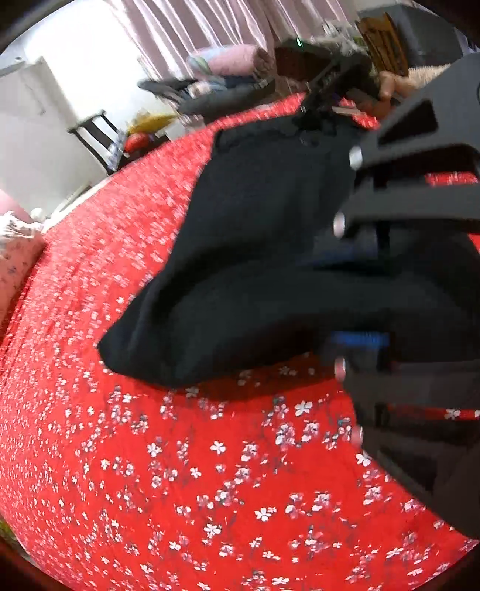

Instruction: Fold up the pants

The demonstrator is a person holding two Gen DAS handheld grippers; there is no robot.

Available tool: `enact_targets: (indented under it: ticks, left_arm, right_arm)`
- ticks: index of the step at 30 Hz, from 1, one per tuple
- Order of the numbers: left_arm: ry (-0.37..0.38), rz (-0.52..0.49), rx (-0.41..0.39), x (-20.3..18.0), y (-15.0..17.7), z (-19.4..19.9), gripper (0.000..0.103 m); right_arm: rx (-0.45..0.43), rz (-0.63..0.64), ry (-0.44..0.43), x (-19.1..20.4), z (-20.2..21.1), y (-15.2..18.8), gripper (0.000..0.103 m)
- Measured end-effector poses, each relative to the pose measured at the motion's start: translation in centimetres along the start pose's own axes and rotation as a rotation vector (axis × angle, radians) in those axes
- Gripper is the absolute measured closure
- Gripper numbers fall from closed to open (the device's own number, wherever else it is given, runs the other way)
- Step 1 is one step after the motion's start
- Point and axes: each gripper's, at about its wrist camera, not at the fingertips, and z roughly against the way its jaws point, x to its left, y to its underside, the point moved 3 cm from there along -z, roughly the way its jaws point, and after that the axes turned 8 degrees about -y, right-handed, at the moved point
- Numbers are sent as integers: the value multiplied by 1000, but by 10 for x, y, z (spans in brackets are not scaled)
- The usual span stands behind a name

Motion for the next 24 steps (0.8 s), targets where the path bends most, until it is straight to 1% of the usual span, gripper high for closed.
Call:
enact_targets:
  ticks: [1, 4, 6, 9, 11, 14, 16, 18, 19, 20, 21, 22, 23, 24]
  left_arm:
    - [6, -3, -14, -1, -1, 4, 88]
    - [-12, -49, -62, -11, -3, 15, 92]
    - [-8, -65, -87, -17, -5, 23, 92]
    - [-8, -96, -137, -28, -11, 37, 93]
    - [-8, -108, -170, -36, -19, 44, 93]
    - [-35, -149, -228, -50, -33, 55, 94]
    - [-58, -160, -238, -52, -37, 58, 94]
    - [-87, -164, -208, -47, -35, 53, 94]
    - [-100, -167, -189, -43, -33, 48, 94]
    - [-110, -163, -178, -39, -31, 45, 93]
    - [-116, -152, -170, -32, -29, 41, 93]
    - [-113, -137, -163, -26, -28, 38, 93]
    - [-106, -115, -155, -21, -29, 36, 93]
    - [-107, -105, -148, -19, -29, 33, 93]
  right_arm:
    - [-6, -15, -13, 0, 1, -1, 67]
    - [-30, -59, -68, 2, 7, -6, 71]
    - [-51, -86, -104, 3, 12, -12, 75]
    - [-69, -108, -120, 3, 14, -21, 79]
    - [-78, -106, -123, 4, 13, -30, 79]
    - [-84, -88, -132, 9, 8, -43, 81]
    - [-58, -70, -110, 7, -1, -46, 82]
    - [30, -86, -44, -1, -16, -41, 82]
    - [58, -83, -20, -5, -21, -36, 81]
    - [78, -77, 14, -9, -24, -34, 81]
    - [76, -89, 14, -14, -23, -35, 80]
    - [76, -107, 3, -16, -23, -37, 76]
    - [88, -122, 19, -18, -25, -40, 73]
    - [104, -117, 49, -18, -28, -41, 66]
